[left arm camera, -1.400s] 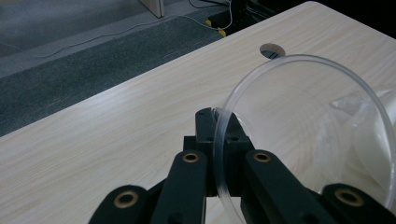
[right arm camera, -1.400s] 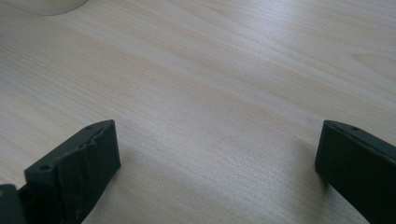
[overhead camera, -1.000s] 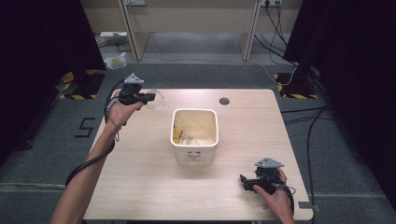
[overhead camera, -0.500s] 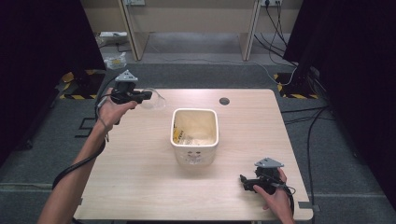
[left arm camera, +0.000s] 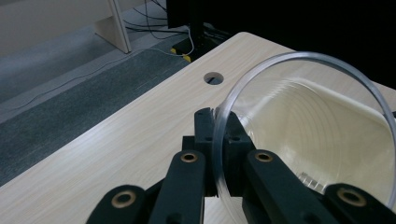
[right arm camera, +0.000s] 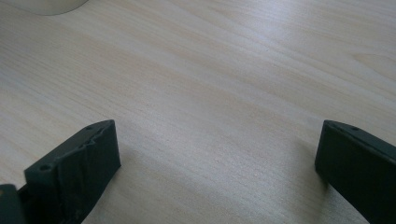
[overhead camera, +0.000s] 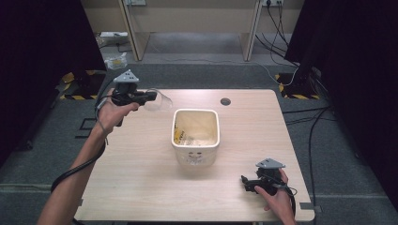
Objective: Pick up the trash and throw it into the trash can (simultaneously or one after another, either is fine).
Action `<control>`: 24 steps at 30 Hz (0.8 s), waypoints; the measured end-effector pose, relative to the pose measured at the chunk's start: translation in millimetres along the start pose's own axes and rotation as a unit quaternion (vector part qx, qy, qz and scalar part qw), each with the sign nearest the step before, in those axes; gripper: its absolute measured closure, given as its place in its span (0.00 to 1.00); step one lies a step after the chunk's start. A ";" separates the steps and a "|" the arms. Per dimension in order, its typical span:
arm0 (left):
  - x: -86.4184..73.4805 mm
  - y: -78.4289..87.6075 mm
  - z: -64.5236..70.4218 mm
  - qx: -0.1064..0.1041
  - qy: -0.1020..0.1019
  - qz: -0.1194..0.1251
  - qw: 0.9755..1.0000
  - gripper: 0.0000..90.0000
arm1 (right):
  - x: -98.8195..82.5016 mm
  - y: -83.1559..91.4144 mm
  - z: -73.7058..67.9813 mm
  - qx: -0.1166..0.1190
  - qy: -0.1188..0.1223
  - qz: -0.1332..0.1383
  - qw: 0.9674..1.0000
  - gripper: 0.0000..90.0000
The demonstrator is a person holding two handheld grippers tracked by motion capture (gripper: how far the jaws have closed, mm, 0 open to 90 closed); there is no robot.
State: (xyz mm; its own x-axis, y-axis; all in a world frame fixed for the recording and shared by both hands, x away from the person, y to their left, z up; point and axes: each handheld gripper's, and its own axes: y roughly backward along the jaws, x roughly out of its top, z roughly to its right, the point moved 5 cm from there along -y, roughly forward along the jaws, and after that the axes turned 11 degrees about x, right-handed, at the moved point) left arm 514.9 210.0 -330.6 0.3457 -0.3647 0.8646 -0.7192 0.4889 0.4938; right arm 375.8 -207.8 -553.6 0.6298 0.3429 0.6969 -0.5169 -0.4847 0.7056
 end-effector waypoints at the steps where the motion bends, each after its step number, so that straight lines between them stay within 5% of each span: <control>1: 1.4 0.5 2.7 -0.004 -0.002 0.001 1.000 0.97 | 0.0 -0.1 -0.1 0.000 0.000 0.001 1.000 0.00; 24: 18.2 -10.1 59.1 -0.063 -0.044 0.013 0.997 0.96 | 0.0 -0.1 0.0 0.000 0.000 0.000 1.000 0.00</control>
State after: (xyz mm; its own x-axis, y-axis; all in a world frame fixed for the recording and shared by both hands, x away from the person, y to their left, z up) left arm 492.8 151.5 -325.3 0.2689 -0.4160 0.8687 -0.6437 0.5933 0.4834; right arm 375.9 -207.7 -553.6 0.6295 0.3426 0.6974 -0.5178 -0.4842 0.7053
